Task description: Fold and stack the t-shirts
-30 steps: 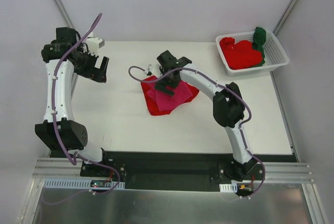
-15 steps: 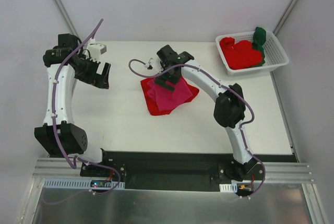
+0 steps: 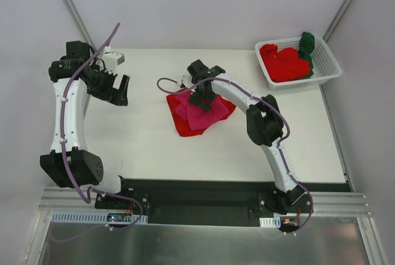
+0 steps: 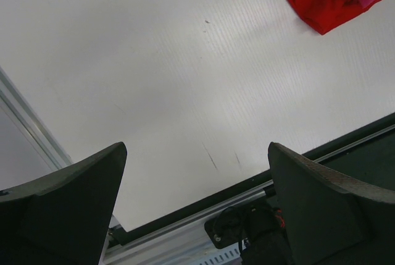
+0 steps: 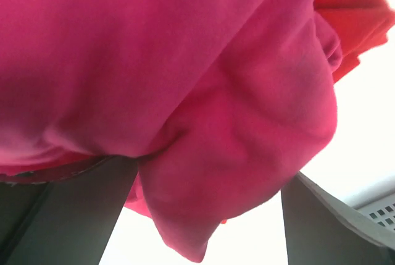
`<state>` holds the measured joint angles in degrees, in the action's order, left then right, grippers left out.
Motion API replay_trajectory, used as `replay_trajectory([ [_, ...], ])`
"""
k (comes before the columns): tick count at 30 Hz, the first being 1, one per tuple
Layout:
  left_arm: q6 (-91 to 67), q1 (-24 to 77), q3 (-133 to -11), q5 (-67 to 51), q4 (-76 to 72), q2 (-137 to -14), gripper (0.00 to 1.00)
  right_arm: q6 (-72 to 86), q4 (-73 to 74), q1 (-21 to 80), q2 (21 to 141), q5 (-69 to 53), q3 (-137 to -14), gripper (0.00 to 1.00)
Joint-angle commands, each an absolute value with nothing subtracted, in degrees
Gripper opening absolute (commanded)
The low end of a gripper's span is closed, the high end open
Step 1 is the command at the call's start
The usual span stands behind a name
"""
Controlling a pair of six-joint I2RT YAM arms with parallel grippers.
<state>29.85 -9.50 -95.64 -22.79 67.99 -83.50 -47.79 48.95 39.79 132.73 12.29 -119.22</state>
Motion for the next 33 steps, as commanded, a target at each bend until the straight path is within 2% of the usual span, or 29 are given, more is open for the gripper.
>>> replay_trajectory([
  [1, 30.9, -10.4, -95.3, -24.3, 68.3, -81.5, 0.99, -49.6, 48.7, 38.1, 133.1, 16.4, -120.2, 0.97],
  [20, 30.7, -10.5, -96.9, -25.1, 68.4, -82.4, 0.99, -41.7, 54.3, 34.5, 121.9, 6.0, -124.5, 0.97],
  [33, 30.8, -10.6, -96.9, -25.9, 68.6, -82.4, 0.99, -46.4, 45.9, 33.3, 126.3, 10.1, -120.5, 0.96],
])
